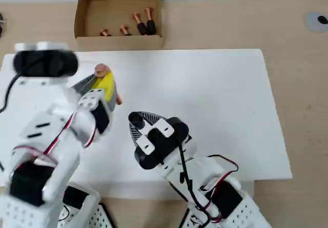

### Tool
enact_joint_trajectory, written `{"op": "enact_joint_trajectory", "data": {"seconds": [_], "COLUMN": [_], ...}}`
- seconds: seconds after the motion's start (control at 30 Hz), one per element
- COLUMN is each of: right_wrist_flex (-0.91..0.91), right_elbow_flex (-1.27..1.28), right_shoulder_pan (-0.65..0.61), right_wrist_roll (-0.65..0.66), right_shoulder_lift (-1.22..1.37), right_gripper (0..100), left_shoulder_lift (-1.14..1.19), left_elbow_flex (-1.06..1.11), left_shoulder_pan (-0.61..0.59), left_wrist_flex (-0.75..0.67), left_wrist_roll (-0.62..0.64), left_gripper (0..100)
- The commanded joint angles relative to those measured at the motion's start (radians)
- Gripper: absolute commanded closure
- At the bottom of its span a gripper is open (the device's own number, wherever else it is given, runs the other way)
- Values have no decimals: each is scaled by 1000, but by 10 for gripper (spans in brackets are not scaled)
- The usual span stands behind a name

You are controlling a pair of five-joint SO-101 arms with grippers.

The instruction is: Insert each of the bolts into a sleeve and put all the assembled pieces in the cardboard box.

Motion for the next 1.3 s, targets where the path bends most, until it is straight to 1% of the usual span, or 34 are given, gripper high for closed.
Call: {"op": "enact_joint_trajectory", "data": {"seconds": [0.0, 0.1, 0.2, 0.27, 0.67, 0.8, 0.9, 1.07, 1.27], "right_wrist_flex": [-26, -25, -25, -25, -25, -18, -17, -15, 43], "right_elbow_flex": [-1, 1, 2, 5, -4, -44, -65, -81, -120], "right_shoulder_pan": [-13, -13, -13, -13, -13, -13, -13, -13, -13], "right_wrist_roll": [-8, -8, -8, -8, -8, -8, -8, -8, -9], "right_shoulder_lift": [4, 4, 4, 4, -1, 4, 4, 4, 4], "right_gripper": [988, 988, 988, 988, 988, 988, 988, 988, 988], "left_shoulder_lift": [-64, -107, -137, -145, -151, -153, -153, -153, -154], "left_elbow_flex": [-83, -84, -84, -84, -77, -51, -28, 25, 146], "left_shoulder_pan": [12, 66, 175, 227, 227, 227, 227, 227, 218], "left_wrist_flex": [21, 26, 78, 101, 124, 126, 121, 23, -127], "left_wrist_roll": [5, 6, 6, 2, -3, -44, -51, -52, -49], "left_gripper": [991, 991, 991, 991, 991, 991, 991, 991, 991]}}
